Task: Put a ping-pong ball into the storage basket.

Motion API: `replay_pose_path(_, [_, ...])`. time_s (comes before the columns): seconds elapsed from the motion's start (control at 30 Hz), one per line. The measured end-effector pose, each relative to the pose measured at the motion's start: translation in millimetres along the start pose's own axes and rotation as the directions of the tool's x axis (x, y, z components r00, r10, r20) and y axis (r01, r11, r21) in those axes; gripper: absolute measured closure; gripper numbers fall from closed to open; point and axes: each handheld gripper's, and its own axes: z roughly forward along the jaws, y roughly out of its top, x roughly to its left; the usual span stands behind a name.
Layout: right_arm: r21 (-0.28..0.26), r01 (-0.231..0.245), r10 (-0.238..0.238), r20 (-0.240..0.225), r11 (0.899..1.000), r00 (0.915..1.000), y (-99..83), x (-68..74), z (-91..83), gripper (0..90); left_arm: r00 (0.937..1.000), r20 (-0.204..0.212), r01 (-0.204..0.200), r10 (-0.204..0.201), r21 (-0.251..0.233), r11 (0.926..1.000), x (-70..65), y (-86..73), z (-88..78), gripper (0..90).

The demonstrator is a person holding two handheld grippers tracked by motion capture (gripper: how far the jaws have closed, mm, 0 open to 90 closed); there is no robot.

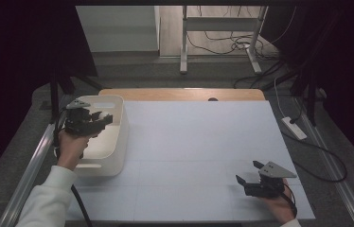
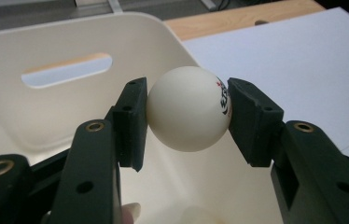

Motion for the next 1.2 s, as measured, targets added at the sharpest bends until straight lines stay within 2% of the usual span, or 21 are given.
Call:
replay_pose_path(0.23, [0.000, 0.001, -0.001, 0.001, 1.000, 1.0000, 0.4, 0.0, -0.1, 13.1, 1.0000, 0.006, -0.001, 0.001, 0.056, 0.9984, 1.0, 1.8, 6.7, 50.3])
replay_pose_path(0.43, [0.000, 0.001, -0.001, 0.000, 1.000, 1.0000, 0.4, 0.0, -0.1, 13.1, 1.0000, 0.000, -0.001, 0.001, 0.111, 0.9939, 3.2, 2.4, 12.9, 50.3])
replay_pose_path(0.6, [0.000, 0.001, -0.001, 0.000, 1.000, 1.0000, 0.4, -0.1, -0.2, 13.1, 0.9999, -0.011, 0.002, -0.001, 0.124, 0.9922, 3.6, 2.7, 12.8, 50.1])
replay_pose_path(0.77, [0.000, 0.001, -0.001, 0.001, 1.000, 1.0000, 0.4, -0.1, -0.2, 13.2, 0.9998, -0.020, 0.012, -0.010, 0.107, 0.9942, 4.0, 2.6, 10.1, 48.4])
replay_pose_path(0.9, [0.001, 0.001, -0.001, 0.001, 1.000, 1.0000, 0.4, -0.1, 0.0, 13.1, 0.9992, -0.034, 0.025, -0.023, 0.077, 0.9967, 3.0, 3.4, 6.6, 33.8])
replay_pose_path(1.0, [0.001, 0.001, -0.001, 0.002, 1.000, 1.0000, 0.4, -0.1, 0.0, 13.1, 0.9995, -0.024, 0.020, -0.019, 0.049, 0.9986, 1.6, 4.1, 2.7, 28.6])
replay_pose_path(1.2, [0.000, 0.001, -0.001, 0.001, 1.000, 1.0000, 0.4, -0.5, 0.3, 13.1, 1.0000, 0.007, 0.006, -0.006, 0.004, 1.0000, -3.2, 5.1, -3.0, 25.8])
